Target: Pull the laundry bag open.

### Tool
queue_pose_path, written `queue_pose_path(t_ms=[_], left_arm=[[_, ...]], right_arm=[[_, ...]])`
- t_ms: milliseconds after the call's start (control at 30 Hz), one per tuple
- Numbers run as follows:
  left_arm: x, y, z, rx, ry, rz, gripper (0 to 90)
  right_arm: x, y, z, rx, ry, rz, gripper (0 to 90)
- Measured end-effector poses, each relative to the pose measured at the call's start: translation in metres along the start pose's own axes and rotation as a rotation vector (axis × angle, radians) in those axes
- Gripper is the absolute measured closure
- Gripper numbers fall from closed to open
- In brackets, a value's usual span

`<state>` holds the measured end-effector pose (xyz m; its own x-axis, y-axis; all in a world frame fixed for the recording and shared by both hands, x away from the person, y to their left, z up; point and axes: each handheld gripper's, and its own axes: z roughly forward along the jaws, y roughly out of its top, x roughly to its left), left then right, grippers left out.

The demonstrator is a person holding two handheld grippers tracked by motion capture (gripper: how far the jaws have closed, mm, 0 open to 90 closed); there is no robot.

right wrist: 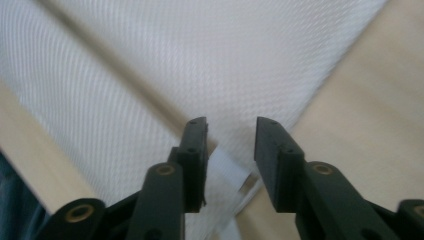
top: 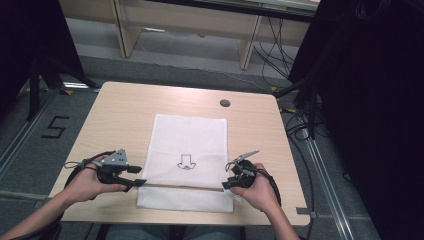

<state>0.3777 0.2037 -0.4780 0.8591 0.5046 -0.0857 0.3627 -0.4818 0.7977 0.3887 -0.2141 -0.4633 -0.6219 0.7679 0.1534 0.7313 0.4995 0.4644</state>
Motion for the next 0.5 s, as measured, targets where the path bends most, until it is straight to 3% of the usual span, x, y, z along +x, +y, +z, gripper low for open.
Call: queue_pose_path(t_ms=[67,100,267,367,433,500], left_arm=[[0.006,0.0,-0.003,-0.053,0.041,-0.026,40.5],[0.009,0.0,-0.004,-0.065,0.071,-0.035,37.8],[0.033,-0.007,-0.014,-0.124,0.19,-0.167,35.3],[0.044,-0.014,-0.017,-0.112,0.231,-0.189,34.9],[0.048,-0.015,-0.018,-0.102,0.232,-0.202,34.5],[0.049,-0.015,-0.017,-0.096,0.242,-0.189,34.3]], right_arm=[[-0.005,0.0,-0.002,-0.038,-0.018,-0.009,65.5],[-0.011,-0.001,-0.003,-0.076,-0.02,0.034,64.9],[-0.017,-0.003,-0.004,-0.099,-0.038,0.063,61.2],[-0.017,-0.002,-0.005,-0.096,-0.045,0.067,60.6],[-0.017,-0.002,-0.001,-0.164,-0.051,0.053,59.9],[-0.017,-0.001,-0.002,-0.157,-0.045,0.047,58.4]])
